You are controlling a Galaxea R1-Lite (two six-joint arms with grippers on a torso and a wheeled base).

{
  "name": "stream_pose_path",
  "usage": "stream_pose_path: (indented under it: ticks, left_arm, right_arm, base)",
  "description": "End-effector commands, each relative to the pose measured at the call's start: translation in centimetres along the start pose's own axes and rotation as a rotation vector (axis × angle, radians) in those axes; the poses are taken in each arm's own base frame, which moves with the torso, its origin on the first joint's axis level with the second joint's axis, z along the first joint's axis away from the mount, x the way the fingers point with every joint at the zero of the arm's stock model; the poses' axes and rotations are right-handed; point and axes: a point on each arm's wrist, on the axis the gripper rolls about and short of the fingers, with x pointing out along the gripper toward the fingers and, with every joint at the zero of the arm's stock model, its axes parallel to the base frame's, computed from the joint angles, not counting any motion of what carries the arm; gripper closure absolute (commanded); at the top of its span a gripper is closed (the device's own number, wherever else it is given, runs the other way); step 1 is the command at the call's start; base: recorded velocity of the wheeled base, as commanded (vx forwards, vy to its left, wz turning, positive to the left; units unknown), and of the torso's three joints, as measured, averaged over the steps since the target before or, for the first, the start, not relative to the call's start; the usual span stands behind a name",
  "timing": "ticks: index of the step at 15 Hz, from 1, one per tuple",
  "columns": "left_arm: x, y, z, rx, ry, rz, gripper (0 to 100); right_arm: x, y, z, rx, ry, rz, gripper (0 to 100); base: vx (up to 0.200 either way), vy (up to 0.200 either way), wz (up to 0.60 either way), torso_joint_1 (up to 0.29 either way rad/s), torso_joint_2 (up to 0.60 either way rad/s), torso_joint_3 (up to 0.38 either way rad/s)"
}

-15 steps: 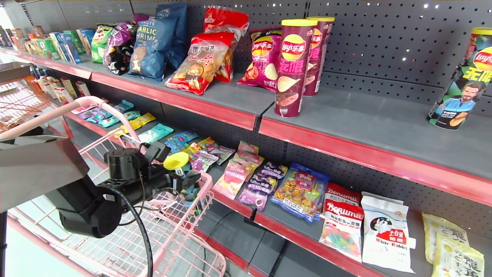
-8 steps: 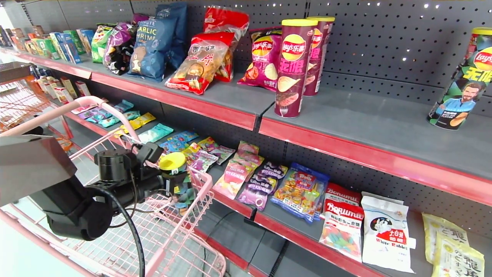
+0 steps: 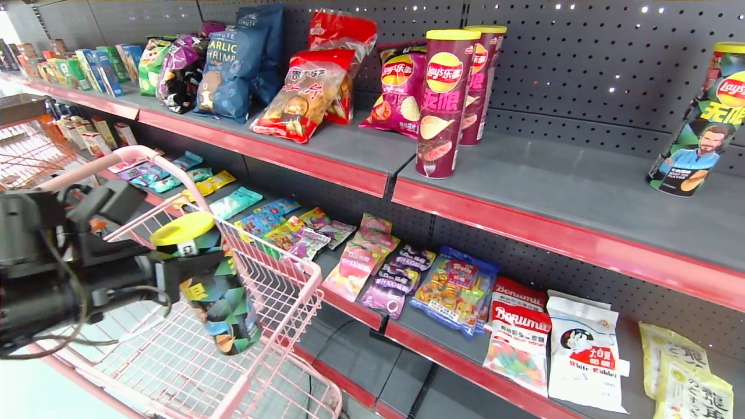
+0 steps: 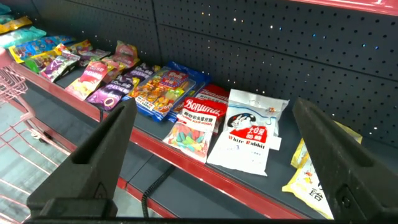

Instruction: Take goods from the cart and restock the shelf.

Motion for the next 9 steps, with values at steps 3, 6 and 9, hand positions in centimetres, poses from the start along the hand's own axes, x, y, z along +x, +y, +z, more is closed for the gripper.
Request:
stream_pose_path:
  ticks: [3, 6, 9]
  left_arm:
    - [-14.7, -6.3, -1.1, 0.073, -0.222, 0.047, 100]
    - [-16.2, -6.6, -1.5, 0.073, -0.292, 0.232, 100]
    - [-16.8, -6.8, -1.9, 0.075, -0.317, 0.267, 100]
  right_arm:
    - [0.0, 0.0, 0.0, 0.0, 0.001, 0.0, 0]
    - [0.0, 0.0, 0.0, 0.0, 0.001, 0.0, 0]
    - [0.0, 0.0, 0.0, 0.0, 0.001, 0.0, 0]
  base:
    - [0.0, 0.0, 0.0, 0.097, -0.29, -0.181]
    - [0.0, 0.0, 0.0, 0.186, -0.52, -0.321]
    - [0.0, 0.0, 0.0, 0.22, -0.58, -0.357]
